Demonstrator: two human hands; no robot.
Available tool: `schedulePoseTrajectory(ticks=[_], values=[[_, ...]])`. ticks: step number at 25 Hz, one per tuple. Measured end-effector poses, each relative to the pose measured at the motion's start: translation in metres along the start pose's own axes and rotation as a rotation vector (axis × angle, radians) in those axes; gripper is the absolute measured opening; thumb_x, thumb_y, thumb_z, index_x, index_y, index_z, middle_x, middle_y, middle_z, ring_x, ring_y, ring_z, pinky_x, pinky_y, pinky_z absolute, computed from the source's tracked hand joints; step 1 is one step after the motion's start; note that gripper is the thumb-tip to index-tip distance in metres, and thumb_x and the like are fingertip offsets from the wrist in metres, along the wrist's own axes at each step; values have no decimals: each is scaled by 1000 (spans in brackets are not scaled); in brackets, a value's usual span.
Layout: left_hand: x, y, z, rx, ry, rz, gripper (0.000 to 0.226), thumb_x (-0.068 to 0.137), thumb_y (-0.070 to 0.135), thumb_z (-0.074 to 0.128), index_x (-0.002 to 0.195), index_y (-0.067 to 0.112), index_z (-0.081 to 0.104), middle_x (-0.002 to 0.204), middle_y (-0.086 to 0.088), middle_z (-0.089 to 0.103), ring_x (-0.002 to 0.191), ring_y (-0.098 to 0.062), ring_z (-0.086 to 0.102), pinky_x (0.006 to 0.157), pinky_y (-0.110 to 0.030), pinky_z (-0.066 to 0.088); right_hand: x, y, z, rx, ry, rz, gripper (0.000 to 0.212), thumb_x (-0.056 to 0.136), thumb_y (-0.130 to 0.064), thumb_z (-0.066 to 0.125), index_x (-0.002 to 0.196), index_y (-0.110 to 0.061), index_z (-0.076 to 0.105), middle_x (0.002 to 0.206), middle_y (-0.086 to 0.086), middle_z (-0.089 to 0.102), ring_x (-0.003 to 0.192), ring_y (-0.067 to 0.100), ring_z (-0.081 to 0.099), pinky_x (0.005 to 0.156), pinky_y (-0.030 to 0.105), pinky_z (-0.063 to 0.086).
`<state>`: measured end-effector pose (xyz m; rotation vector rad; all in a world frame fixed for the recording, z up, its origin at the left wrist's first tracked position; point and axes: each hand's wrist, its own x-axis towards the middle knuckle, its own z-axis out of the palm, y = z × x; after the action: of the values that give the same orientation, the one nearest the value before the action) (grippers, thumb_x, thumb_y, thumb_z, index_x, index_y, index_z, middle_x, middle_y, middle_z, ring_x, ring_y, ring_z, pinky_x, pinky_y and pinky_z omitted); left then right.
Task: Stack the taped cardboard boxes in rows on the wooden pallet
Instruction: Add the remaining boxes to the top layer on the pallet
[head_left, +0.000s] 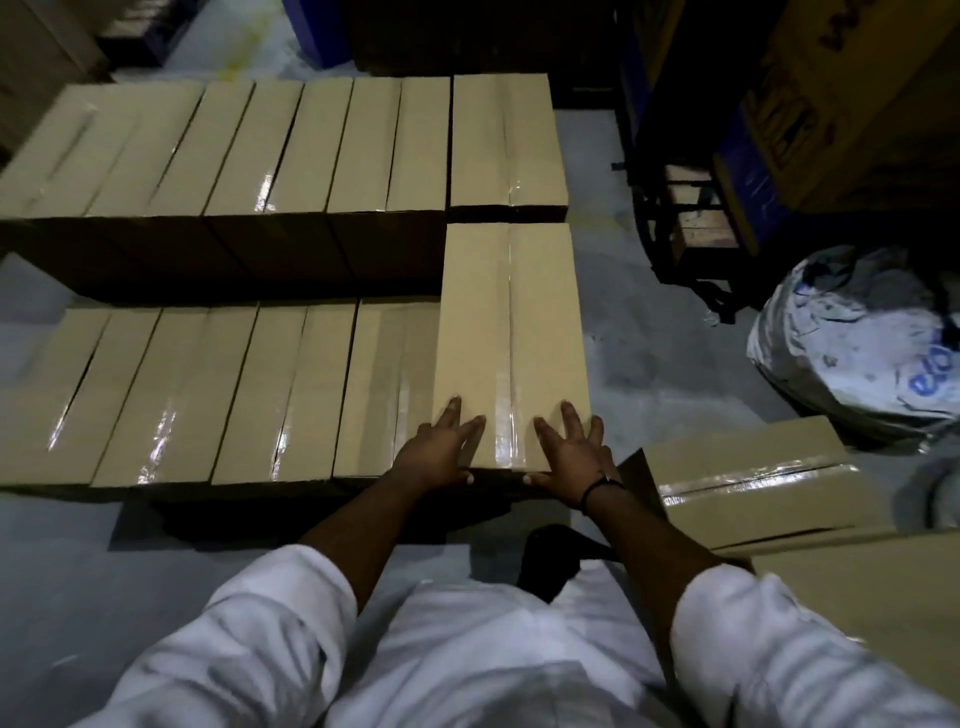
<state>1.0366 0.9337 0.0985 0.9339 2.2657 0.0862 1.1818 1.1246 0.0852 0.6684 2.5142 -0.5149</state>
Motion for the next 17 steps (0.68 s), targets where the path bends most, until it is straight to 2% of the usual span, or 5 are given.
schedulePoseTrajectory(ticks=[2, 5, 10, 17], values=[[4, -2, -3, 9, 47, 21, 99, 82, 29, 84, 161, 37, 24, 172, -1, -6, 145, -36, 39, 112, -44, 45, 2, -1, -1, 8, 11, -3, 91, 89, -56, 70, 160, -42, 15, 171, 2, -15, 152, 50, -8, 118, 61, 28], [10, -5, -6, 37, 66, 37, 97, 82, 28, 84, 160, 36, 28, 172, -1, -1, 141, -35, 45, 107, -41, 48, 4, -1, -3, 32, 33, -11, 84, 88, -51, 73, 156, -43, 24, 171, 3, -9, 151, 50, -6, 117, 60, 30], [19, -10, -8, 67, 98, 44, 95, 83, 30, 83, 160, 35, 28, 172, -2, 2, 142, -36, 44, 107, -45, 49, 15, -2, -7, 18, 58, -10, 81, 87, -52, 75, 154, -43, 30, 171, 3, -5, 151, 50, -3, 115, 60, 33], [32, -8, -17, 71, 131, 56, 93, 84, 30, 82, 160, 33, 29, 172, -3, 5, 143, -37, 41, 108, -43, 47, 33, 0, -21, 30, 57, 1, 79, 88, -49, 76, 153, -44, 33, 171, 2, -3, 152, 48, -3, 117, 60, 29]])
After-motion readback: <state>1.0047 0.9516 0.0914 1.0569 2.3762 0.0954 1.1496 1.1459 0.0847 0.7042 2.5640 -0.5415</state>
